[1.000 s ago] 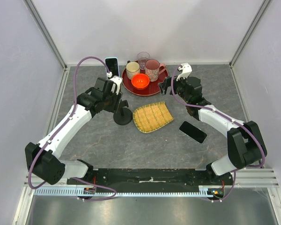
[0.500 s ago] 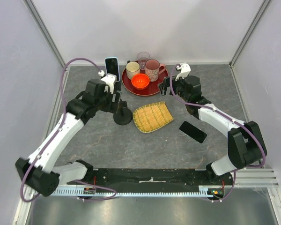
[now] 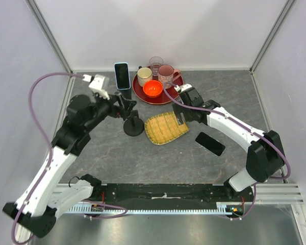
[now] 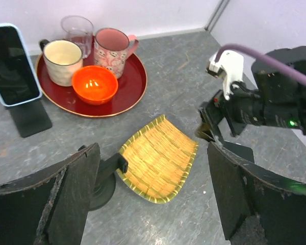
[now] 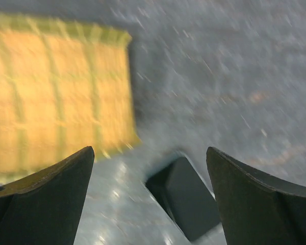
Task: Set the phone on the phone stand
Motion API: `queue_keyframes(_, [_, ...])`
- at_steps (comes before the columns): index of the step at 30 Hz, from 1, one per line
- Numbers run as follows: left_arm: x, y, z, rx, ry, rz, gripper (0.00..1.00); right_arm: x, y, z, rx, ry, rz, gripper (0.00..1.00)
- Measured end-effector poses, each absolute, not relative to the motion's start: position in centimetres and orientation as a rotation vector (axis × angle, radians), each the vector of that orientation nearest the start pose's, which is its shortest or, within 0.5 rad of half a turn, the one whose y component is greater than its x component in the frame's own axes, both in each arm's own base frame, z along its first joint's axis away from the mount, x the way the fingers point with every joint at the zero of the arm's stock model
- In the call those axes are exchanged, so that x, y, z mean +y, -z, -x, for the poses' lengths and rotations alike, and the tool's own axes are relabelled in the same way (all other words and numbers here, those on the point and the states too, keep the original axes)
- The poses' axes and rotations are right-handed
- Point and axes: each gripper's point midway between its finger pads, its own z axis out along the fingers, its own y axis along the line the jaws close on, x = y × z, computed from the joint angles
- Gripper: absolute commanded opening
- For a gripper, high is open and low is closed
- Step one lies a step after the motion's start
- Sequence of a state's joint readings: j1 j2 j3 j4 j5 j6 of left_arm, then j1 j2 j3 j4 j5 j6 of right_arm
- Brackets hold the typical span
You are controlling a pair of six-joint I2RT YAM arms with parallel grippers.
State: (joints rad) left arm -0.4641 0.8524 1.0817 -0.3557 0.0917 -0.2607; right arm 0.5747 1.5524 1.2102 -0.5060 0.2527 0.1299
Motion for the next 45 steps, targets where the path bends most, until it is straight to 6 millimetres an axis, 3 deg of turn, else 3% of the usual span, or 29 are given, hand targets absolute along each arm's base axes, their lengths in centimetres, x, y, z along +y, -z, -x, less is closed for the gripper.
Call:
queue_keyframes(5, [-19.0, -33.1, -29.2, 1.790, 0.667, -0.301, 0.89, 12.2, -13.2, -31.7, 2.512, 0.311, 0.504, 0.98])
queue_keyframes(10, [-18.8, -32.5, -28.3, 1.764, 0.682, -0.313, 0.90, 7.4, -15.2, -31.8, 2.488, 0.702, 0.559, 0.98])
queue_keyframes(12, [-18.5, -32.2, -27.6, 1.754, 0.684, -0.313, 0.90, 6.3, -15.0, -31.5, 2.518, 0.740, 0.604, 0.98])
queue_keyframes(18, [-18.6, -33.4, -26.2, 1.682, 0.729, -0.341, 0.83, 7.1, -13.1, -30.2, 2.624, 0.302, 0.733, 0.98])
queue_keyframes(23, [-20.3, -33.4, -25.2, 1.675, 0.773, -0.393, 0.83, 7.4, -11.9, -29.5, 2.631, 0.081, 0.838, 0.98])
queue_keyframes(30, [-22.7, -33.6, -22.8, 1.657, 0.838, -0.479, 0.83, 8.4, -8.4, -27.5, 2.635, -0.158, 1.115, 0.98])
queue_keyframes(37, [-23.6, -34.0, -21.1, 1.628, 0.863, -0.514, 0.82, 6.8, -3.6, -27.2, 2.729, -0.216, 1.256, 0.98])
queue_keyframes(45, [-24.3, -33.8, -20.2, 1.627, 0.880, -0.538, 0.83, 6.5, -2.6, -26.5, 2.689, -0.242, 1.358, 0.98])
